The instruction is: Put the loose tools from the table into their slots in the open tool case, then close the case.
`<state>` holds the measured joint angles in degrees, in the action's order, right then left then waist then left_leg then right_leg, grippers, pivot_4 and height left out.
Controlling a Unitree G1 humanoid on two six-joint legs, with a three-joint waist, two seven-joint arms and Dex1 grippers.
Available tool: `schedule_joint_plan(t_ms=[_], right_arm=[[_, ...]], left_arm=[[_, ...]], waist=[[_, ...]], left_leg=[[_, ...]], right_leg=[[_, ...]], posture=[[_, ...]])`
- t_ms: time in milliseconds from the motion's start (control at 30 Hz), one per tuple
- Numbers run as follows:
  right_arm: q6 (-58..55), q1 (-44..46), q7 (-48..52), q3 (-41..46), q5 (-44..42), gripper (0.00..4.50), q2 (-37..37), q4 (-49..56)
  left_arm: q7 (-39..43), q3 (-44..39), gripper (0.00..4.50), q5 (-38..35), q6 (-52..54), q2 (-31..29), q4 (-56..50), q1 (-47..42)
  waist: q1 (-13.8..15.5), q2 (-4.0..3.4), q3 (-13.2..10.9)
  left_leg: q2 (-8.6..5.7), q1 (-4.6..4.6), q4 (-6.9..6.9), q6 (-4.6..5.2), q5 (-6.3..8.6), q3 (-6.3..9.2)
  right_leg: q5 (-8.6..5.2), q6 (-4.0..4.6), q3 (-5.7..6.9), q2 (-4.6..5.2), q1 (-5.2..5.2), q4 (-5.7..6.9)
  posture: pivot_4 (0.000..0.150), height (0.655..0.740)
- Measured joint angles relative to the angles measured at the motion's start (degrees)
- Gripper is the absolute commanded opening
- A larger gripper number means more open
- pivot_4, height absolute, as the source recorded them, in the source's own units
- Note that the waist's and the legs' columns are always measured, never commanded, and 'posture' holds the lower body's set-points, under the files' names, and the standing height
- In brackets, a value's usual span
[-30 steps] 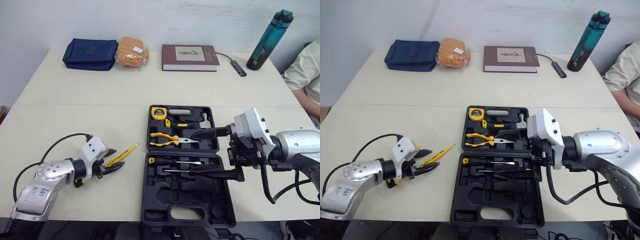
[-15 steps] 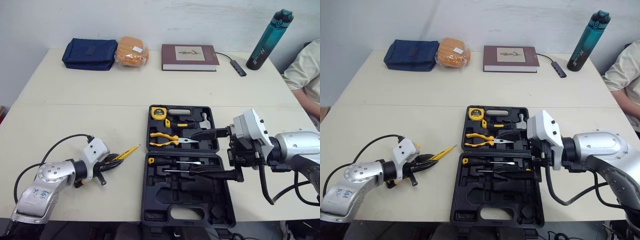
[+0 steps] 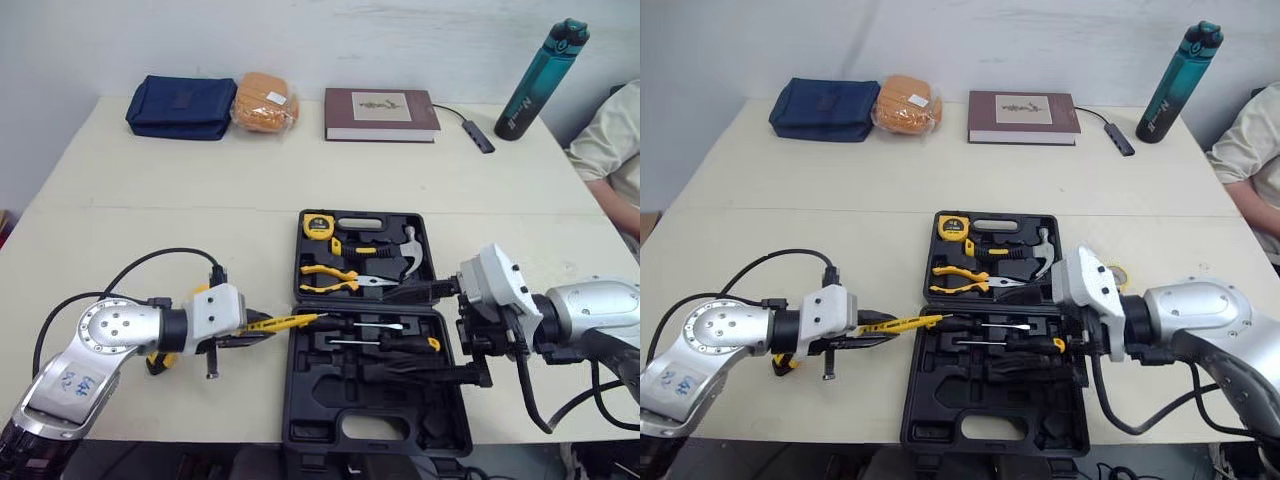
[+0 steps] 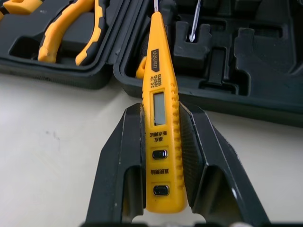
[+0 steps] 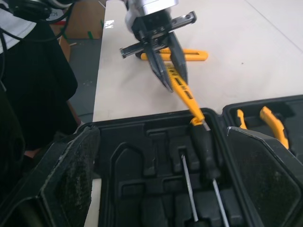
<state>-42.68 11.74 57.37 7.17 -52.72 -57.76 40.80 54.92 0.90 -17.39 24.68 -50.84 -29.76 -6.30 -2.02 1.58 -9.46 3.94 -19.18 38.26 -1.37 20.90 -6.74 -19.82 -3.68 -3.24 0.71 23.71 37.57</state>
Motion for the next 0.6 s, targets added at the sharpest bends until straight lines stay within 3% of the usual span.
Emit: schedule_joint_plan(t_ms=[233, 600], right_arm=[[-0.01, -5.69, -0.19, 0.92, 0.84, 4.50, -1.44, 1.10], [-0.70, -13.62, -0.62, 4.96, 0.60, 4.50, -2.78, 4.01]], left_arm=[[3.00, 7.37, 0.32, 0.07, 0.93, 0.37, -3.62, -4.66], [3.06, 18.32, 0.32, 6.88, 3.10, 3.37, -1.91, -9.81]], waist=[[0.28, 0.01, 0.00], [0.26, 0.03, -0.01]], left_leg=[[-0.01, 0.00, 0.02, 0.00, 0.00, 0.00], [0.01, 0.01, 0.10, -0.01, -0.01, -0.03]], right_leg=[[0.01, -0.01, -0.01, -0.02, -0.01, 0.00], [0.01, -0.02, -0.08, -0.11, -0.01, 0.04]], posture=[[0.150, 0.7400], [0.150, 0.7400]])
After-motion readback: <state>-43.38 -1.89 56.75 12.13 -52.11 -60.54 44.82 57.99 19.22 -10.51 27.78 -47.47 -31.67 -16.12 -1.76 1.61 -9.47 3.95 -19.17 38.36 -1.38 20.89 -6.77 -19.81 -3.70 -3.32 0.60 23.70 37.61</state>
